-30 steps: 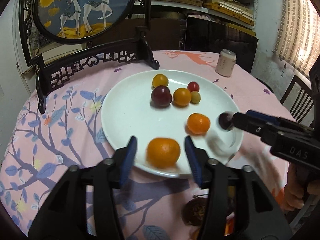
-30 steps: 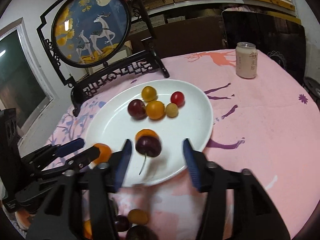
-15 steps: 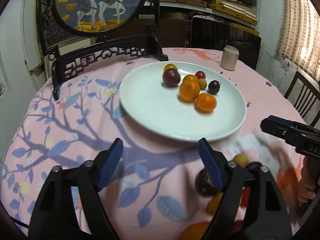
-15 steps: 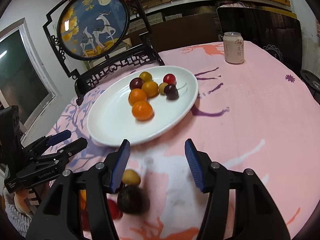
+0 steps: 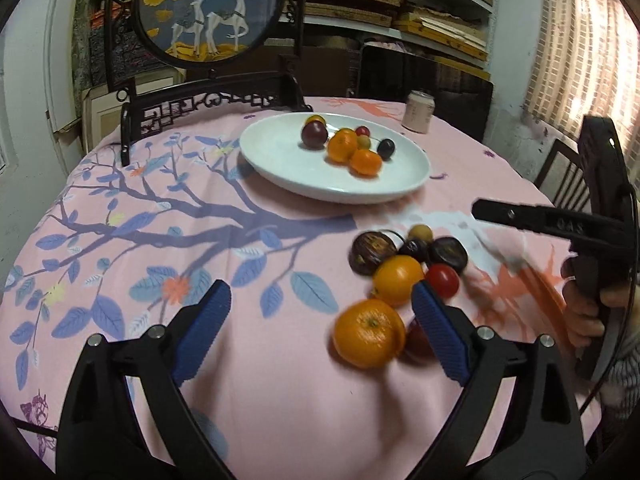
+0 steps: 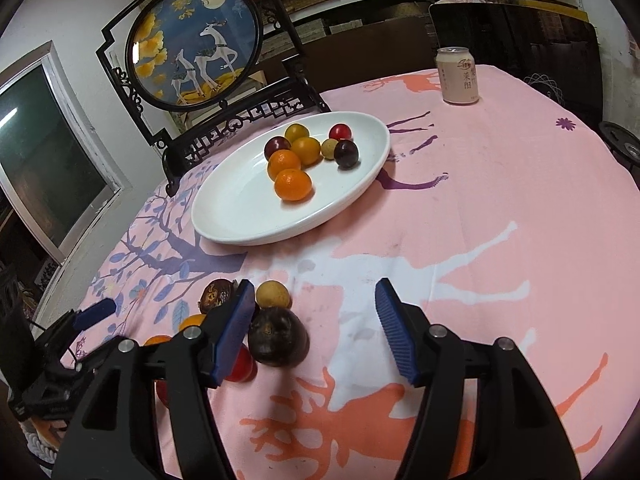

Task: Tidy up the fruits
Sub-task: 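Grasp the large tangerine with the left tool while the right tool grasps a dark plum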

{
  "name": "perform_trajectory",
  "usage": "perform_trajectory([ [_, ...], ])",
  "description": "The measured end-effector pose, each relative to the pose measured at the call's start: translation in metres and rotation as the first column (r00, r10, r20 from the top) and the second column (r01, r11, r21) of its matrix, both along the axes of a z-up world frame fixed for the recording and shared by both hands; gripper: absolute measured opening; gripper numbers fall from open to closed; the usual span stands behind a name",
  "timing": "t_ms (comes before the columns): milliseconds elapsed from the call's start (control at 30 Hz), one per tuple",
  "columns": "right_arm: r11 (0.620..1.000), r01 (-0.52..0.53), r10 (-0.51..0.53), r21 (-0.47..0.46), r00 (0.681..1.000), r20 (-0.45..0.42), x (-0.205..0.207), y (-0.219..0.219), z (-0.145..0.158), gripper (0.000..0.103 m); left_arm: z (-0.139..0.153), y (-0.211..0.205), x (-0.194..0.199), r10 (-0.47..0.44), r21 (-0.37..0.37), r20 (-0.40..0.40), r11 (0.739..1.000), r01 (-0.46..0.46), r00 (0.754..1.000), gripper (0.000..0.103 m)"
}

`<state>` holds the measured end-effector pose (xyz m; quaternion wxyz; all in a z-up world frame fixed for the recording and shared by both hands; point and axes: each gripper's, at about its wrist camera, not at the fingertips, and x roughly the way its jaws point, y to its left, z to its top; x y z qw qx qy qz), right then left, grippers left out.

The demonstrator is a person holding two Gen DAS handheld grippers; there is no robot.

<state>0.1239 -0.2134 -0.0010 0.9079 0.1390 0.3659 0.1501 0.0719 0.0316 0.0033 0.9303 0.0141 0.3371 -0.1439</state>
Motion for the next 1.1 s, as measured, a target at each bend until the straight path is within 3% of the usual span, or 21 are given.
perform_trajectory([
  [233, 1.0, 0.006, -0.006, 0.002, 1.0, 0.0, -0.002, -0.003, 0.0, 0.063, -0.01, -0.014, 0.006, -0.054, 0.034, -0.066, 0.998, 0.056, 0.996, 0.094],
  [367, 1.0, 0.005, -0.005, 0.001, 1.0, -0.001, -0.001, -0.004, -0.001, 0.063, -0.016, 0.005, 0.018, 0.045, 0.012, -0.118, 0.999, -0.044, 0.992, 0.098],
  [500, 1.0, 0.005, -0.005, 0.001, 1.0, 0.0, -0.001, -0.004, -0.001, 0.063, -0.006, 0.025, 0.013, 0.229, 0.053, -0.009, 0.972, -0.229, 0.973, 0.097],
  [533, 1.0, 0.006, -0.006, 0.001, 1.0, -0.002, -0.001, -0.003, -0.001, 0.063, -0.005, 0.027, 0.012, 0.234, 0.04, -0.009, 0.972, -0.234, 0.972, 0.097],
  [633, 1.0, 0.008, -0.008, 0.001, 1.0, -0.004, -0.001, -0.004, -0.001, 0.063, -0.001, 0.024, 0.006, 0.16, 0.001, 0.005, 0.987, -0.16, 0.987, 0.097],
  [767, 1.0, 0.008, -0.008, -0.001, 1.0, -0.008, -0.001, -0.004, -0.001, 0.063, -0.004, 0.004, 0.005, 0.082, 0.063, 0.002, 0.995, -0.082, 0.997, 0.097],
  [867, 1.0, 0.007, -0.007, -0.002, 1.0, -0.009, 0.0, -0.004, 0.0, 0.063, -0.012, 0.004, 0.016, 0.081, 0.064, -0.06, 0.995, -0.077, 0.995, 0.096],
  [1100, 1.0, -0.003, 0.003, -0.015, 1.0, -0.026, 0.001, 0.001, -0.003, 0.063, -0.02, 0.007, 0.026, 0.075, 0.054, -0.11, 0.996, -0.07, 0.991, 0.091],
])
